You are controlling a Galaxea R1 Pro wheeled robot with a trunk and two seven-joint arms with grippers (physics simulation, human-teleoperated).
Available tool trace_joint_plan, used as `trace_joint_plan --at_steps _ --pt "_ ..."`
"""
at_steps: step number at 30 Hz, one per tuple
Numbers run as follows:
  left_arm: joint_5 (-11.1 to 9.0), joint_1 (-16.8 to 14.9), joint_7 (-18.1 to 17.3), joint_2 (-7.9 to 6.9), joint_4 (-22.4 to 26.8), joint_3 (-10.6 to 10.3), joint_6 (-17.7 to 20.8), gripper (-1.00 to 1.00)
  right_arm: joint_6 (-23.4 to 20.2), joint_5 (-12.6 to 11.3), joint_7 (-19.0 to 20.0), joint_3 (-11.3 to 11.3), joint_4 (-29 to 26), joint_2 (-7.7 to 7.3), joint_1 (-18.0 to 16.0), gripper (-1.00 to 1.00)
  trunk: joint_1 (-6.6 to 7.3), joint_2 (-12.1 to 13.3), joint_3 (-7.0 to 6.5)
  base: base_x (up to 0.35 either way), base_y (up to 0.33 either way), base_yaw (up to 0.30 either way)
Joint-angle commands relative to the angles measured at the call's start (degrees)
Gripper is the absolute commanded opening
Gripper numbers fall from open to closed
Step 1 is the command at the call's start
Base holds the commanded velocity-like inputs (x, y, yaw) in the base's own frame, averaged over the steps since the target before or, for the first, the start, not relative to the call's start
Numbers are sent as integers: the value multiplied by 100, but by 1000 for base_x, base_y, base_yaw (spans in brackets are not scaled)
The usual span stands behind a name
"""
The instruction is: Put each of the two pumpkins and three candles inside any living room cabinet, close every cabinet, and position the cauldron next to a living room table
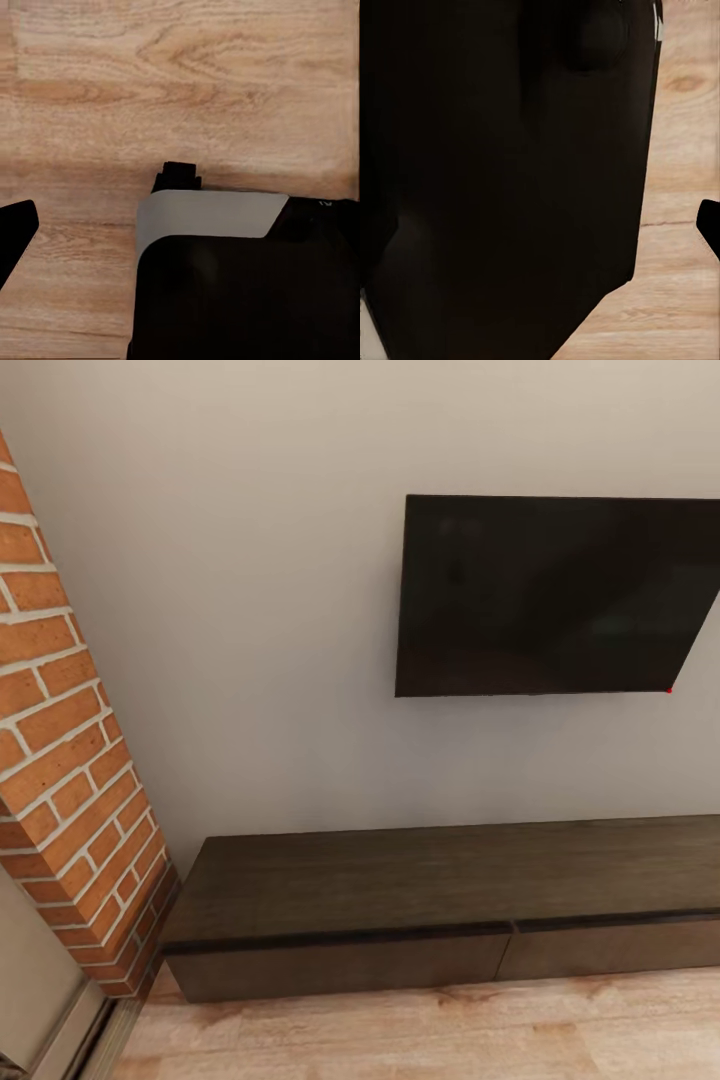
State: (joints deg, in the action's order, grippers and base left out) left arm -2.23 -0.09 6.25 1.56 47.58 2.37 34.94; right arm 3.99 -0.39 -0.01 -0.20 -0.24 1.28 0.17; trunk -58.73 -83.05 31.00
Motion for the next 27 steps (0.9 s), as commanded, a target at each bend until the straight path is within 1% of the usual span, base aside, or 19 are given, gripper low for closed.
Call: trace_joint_plan --at_steps 1,2,3,5,6,7,8,10,12,14,16,17,19,20,24,26,27 --pt "-127 0 17 10 233 11 290 100 47 -11 -3 -9 -4 8 1 100 0 -2 5 0 0 0" --pt "-269 0 13 14 452 9 550 100 89 -15 -5 -14 -7 24 1 100 0 -2 5 0 0 0" --pt "-453 0 11 16 668 6 802 100 117 -21 6 -18 -8 33 -4 100 0 -2 5 0 0 0" --pt "-900 0 11 15 1026 -6 1246 100 122 -27 30 -22 -18 19 -50 100 0 -2 5 0 0 0" --pt "-1115 0 16 14 1139 -10 1425 100 113 -33 39 -24 -48 10 -125 100 0 -2 5 0 0 0" --pt "-1287 0 19 14 1223 -16 1567 100 95 -44 42 -31 -85 2 -236 100 0 -2 5 0 0 0" --pt "-1402 -3 26 16 1280 -21 1675 100 64 -68 41 -43 -116 1 -353 100 0 -2 5 0 0 0" --pt "-1539 -13 41 25 1358 -28 1815 100 -31 -210 23 -137 -159 26 -605 100 0 -2 5 0 0 0" --pt "-1589 -33 54 96 1585 -32 1976 100 -236 -462 15 -279 -261 43 -941 100 0 -2 5 0 0 0" --pt "-1580 -45 74 254 1882 -44 2174 100 -606 -684 12 -375 -386 23 -1261 100 0 -2 5 0 0 0" --pt "-1570 -50 97 365 2060 -64 2259 100 -977 -830 10 -417 -620 6 -1514 100 0 -2 5 0 0 0" --pt "-1565 -51 118 402 2115 -76 2277 100 -1184 -898 4 -434 -862 1 -1632 100 0 -2 5 0 0 0" --pt "-1566 -52 120 419 2166 -83 2303 100 -1344 -950 -8 -492 -1213 -3 -1711 100 0 -2 5 0 0 0" --pt "-1569 -52 114 410 2186 -85 2317 100 -1388 -985 -11 -577 -1381 -7 -1731 100 0 -2 5 0 0 0" --pt "-1597 -53 96 396 2218 -80 2361 100 -1663 -1206 -11 -1161 -1809 -42 -1763 100 0 -2 5 0 0 0" --pt "-1607 -53 90 409 2227 -79 2410 100 -1768 -1254 -9 -1381 -1929 -94 -1782 100 0 -2 5 0 0 0" --pt "-1609 -53 89 411 2236 -79 2427 100 -1797 -1270 -5 -1446 -1981 -117 -1789 100 0 -2 5 0 0 0"
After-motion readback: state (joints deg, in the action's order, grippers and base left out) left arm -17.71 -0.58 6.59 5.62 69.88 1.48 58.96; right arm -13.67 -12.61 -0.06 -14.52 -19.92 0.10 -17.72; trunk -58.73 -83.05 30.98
